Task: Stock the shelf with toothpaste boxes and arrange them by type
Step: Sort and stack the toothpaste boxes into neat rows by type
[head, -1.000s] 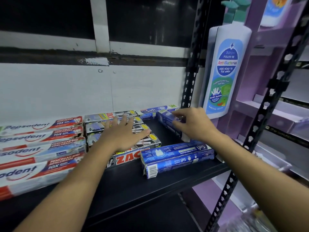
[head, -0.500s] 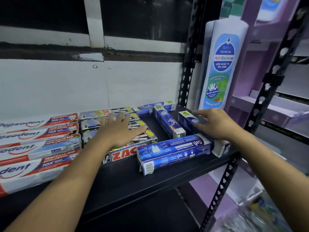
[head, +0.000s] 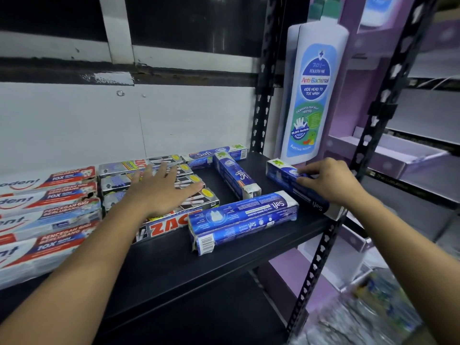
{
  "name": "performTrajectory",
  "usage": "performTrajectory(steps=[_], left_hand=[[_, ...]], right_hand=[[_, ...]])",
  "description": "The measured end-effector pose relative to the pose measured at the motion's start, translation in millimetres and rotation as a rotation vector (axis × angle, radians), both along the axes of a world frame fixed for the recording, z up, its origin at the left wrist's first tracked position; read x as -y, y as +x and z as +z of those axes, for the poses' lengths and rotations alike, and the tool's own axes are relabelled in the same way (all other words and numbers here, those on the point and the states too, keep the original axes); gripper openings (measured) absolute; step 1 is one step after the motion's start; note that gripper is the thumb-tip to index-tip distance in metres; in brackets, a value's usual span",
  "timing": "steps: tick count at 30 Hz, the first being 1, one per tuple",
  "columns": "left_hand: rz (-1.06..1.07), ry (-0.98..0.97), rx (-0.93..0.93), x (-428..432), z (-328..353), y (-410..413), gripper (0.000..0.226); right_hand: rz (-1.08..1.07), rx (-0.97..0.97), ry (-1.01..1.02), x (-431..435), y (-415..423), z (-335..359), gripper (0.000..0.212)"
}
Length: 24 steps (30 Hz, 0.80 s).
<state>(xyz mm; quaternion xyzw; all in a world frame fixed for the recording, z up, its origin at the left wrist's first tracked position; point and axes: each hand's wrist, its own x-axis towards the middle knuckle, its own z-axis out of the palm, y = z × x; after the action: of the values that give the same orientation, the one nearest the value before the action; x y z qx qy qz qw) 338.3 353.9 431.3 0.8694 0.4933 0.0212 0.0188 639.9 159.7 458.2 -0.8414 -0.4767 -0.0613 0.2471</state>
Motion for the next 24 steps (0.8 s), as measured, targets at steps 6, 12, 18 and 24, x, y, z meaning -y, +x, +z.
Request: performTrajectory(steps=[6,12,18,24], left_hand=[[0.001,-0.001,0.006,-2,-1,0,0.135],[0.001,-0.006,0.013,-1,-1,1,0.139],[0.004,-0.009,0.018,2,0,0,0.128],[0.012,-0.017,0.022,3,0,0,0.123]], right_hand=[[0.006,0.125,0.048,-10,-14,4,0.035],[0.312,-0.076,0.076,-61,-53,10,0.033],[0.36,-0.356,-0.045,-102,-60,4,0.047],[0.427,-0.526,-0.063,-113,-77,1,0.053]])
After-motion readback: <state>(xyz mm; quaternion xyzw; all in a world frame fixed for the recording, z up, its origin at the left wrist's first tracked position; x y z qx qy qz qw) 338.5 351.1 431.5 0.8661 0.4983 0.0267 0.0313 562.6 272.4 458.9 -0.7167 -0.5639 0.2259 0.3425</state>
